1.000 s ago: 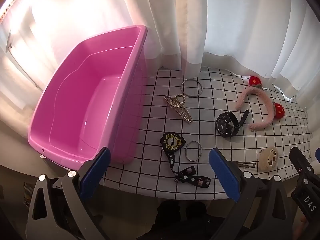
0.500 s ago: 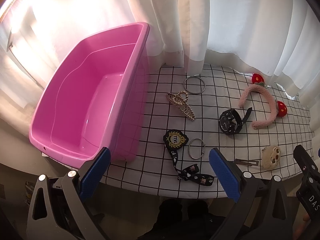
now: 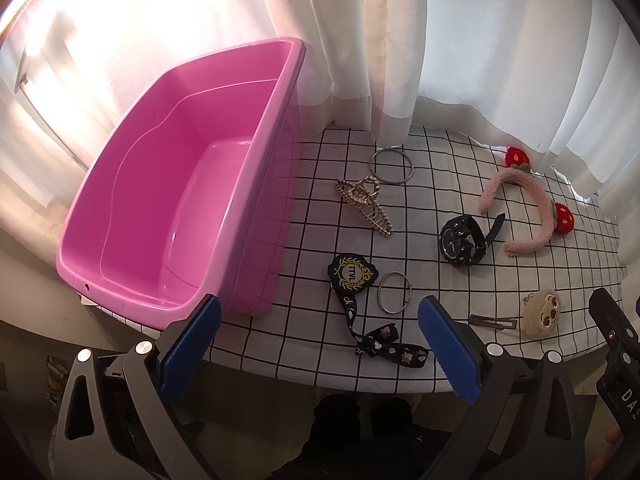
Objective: Organize jewelry
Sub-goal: 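Move both tools forward over the accessories on the grid table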
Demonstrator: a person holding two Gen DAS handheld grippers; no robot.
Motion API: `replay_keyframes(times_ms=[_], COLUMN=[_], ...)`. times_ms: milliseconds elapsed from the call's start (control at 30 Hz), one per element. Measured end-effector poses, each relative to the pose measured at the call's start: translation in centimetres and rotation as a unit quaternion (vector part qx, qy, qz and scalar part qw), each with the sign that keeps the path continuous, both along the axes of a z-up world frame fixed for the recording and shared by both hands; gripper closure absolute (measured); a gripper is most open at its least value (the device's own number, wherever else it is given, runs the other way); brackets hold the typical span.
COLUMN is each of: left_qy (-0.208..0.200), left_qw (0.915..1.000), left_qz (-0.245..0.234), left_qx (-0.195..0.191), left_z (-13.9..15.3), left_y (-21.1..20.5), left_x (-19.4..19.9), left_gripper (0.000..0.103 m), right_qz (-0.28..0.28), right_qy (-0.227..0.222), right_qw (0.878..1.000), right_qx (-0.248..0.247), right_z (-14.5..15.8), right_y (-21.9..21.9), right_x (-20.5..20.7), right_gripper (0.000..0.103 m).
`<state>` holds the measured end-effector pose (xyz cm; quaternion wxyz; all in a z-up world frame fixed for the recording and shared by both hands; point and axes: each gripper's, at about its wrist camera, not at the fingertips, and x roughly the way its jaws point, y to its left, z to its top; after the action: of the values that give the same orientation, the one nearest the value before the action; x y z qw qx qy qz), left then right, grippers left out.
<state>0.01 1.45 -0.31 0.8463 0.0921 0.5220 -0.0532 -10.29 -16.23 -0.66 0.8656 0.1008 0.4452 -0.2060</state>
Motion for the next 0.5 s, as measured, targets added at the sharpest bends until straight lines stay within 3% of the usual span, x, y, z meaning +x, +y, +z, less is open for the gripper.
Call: replay_keyframes(times_ms=[500], left_qy=[-0.019], left_qw=[0.9995], left_qz=[0.004], left_qx=[-0.026], left_z=[0.89], left_y=[0.70], left_x=[-0.43], left_gripper=[0.006], right_qz=[0.008], right_qy=[-0.006], right_qw=[1.000], right_qx=[0.006], right_z=[-0.10], right_y=[0.26], right_x=[0.13], right_gripper=[0.009])
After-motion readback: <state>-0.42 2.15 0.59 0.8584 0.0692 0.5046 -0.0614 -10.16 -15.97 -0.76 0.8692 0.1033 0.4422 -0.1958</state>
